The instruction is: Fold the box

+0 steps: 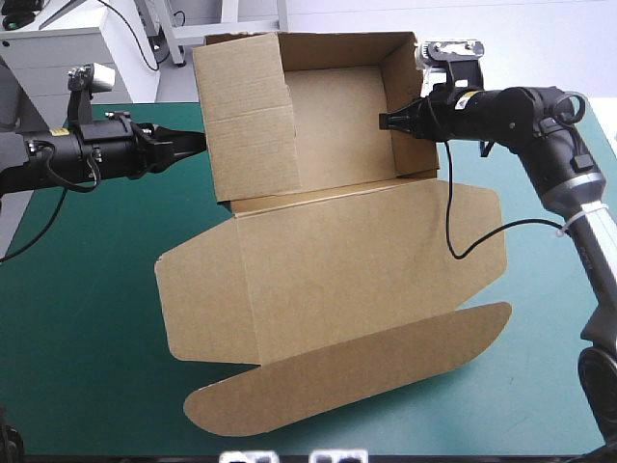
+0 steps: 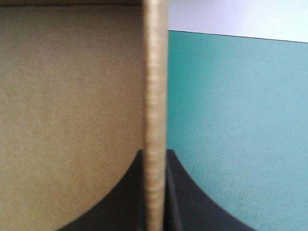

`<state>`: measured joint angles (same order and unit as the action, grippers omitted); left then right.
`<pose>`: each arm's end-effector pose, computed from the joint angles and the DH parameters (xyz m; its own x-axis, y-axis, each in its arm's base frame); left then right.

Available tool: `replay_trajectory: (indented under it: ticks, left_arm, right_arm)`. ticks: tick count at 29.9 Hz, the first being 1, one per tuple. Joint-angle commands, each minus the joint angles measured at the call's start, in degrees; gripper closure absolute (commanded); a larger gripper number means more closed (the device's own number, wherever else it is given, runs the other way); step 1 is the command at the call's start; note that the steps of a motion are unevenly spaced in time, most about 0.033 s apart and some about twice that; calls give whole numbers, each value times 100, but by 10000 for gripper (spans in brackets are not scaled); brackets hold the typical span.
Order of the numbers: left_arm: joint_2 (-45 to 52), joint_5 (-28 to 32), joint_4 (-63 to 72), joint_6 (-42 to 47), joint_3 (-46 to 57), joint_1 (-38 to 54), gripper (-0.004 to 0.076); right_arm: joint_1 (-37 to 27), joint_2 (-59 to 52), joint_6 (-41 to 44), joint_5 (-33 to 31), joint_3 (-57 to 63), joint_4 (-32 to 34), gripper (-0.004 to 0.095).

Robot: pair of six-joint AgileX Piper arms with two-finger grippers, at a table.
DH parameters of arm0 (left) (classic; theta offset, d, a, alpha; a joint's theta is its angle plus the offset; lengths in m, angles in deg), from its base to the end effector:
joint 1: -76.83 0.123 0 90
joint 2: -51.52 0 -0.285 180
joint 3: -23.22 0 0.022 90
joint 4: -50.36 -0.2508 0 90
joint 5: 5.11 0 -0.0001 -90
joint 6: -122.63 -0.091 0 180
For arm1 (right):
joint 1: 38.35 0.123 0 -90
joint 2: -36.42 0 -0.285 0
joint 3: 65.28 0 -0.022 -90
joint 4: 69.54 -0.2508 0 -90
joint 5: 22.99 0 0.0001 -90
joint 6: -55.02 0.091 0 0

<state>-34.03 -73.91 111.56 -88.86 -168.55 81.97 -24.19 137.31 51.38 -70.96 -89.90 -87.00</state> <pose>0.2611 -0.0512 0.4682 -0.5900 -0.0717 -0.8042 0.5967 0.6323 -0.4941 0.3506 0.1094 0.4355 -0.5814 -0.0024 -0.8136 -0.3400 0.9092 0.2403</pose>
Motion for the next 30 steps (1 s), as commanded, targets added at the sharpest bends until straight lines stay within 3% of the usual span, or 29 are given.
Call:
replay_trajectory:
  ticks: [1, 6, 9, 19, 23, 30]
  left_arm:
    - [184, 35, 355, 0, -157, -27, 579]
    - [184, -180, 346, 0, -157, -27, 342]
    - [184, -239, 206, 54, -157, -27, 260]
    - [173, -49, -633, 895, -157, -49, 262]
    - [162, 352, -1404, 1428, -157, -385, 308]
    - [39, 966, -2844, 2550, -157, -1153, 310]
  right_arm:
    - [121, -239, 266, 461, -161, 149, 922]
    - [274, -144, 319, 520, -161, 209, 922]
    - [388, -59, 364, 589, -161, 222, 922]
    - [747, 185, 714, 758, -161, 603, 921]
    - [1005, 246, 987, 888, -161, 836, 920]
    - [1117, 307, 1213, 750, -161, 817, 920]
